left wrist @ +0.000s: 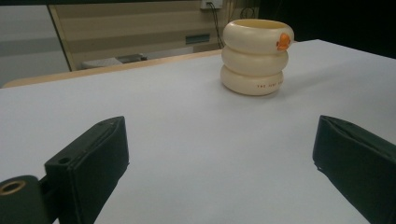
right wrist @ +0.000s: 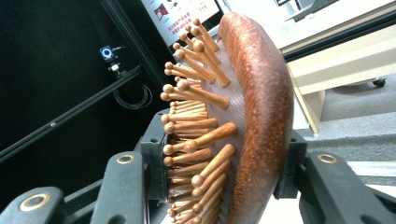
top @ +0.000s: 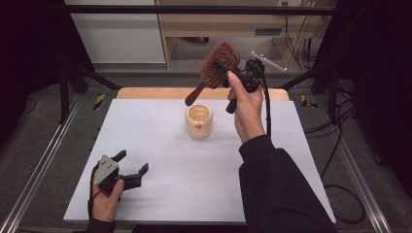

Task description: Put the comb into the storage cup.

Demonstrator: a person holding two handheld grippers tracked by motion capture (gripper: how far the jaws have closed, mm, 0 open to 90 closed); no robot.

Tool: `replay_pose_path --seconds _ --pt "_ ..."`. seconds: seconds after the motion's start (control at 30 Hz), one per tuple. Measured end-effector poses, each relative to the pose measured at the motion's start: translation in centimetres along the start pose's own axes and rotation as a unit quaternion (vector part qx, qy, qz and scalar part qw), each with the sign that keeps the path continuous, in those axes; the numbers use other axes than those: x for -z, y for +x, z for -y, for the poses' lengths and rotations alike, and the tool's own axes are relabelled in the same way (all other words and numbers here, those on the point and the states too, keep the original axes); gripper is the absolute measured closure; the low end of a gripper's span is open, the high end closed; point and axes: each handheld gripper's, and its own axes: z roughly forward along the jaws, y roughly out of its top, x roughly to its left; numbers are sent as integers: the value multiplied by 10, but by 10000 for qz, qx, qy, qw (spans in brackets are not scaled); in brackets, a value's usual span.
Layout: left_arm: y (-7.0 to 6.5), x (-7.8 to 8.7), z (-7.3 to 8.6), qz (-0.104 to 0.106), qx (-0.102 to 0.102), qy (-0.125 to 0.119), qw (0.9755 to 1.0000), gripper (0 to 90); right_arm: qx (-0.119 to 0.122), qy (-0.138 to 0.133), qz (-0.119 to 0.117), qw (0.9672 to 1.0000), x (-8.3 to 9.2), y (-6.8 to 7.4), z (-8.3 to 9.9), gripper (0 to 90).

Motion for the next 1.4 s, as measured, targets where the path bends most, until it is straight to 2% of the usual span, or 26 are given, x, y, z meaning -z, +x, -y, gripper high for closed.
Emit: replay_pose_path --seconds 0.43,0.6,0.83,1.17,1.4 --pt "0 0 0 11 -45 9 10000 30 113 61 125 9998 0 -4 0 508" --pt "0 0 0 3 -44 5 10000 30 204 176 202 9994 -2 -6 2 507" --pt "0 0 0 5 -64 19 10000 30 445 377 353 9977 -7 -12 11 506" --pt "1 -1 0 8 -22 2 10000 29 480 560 595 9955 -14 -28 25 503" --pt "2 0 0 -21 -3 -8 10000 19 524 644 625 9946 -20 -29 30 502"
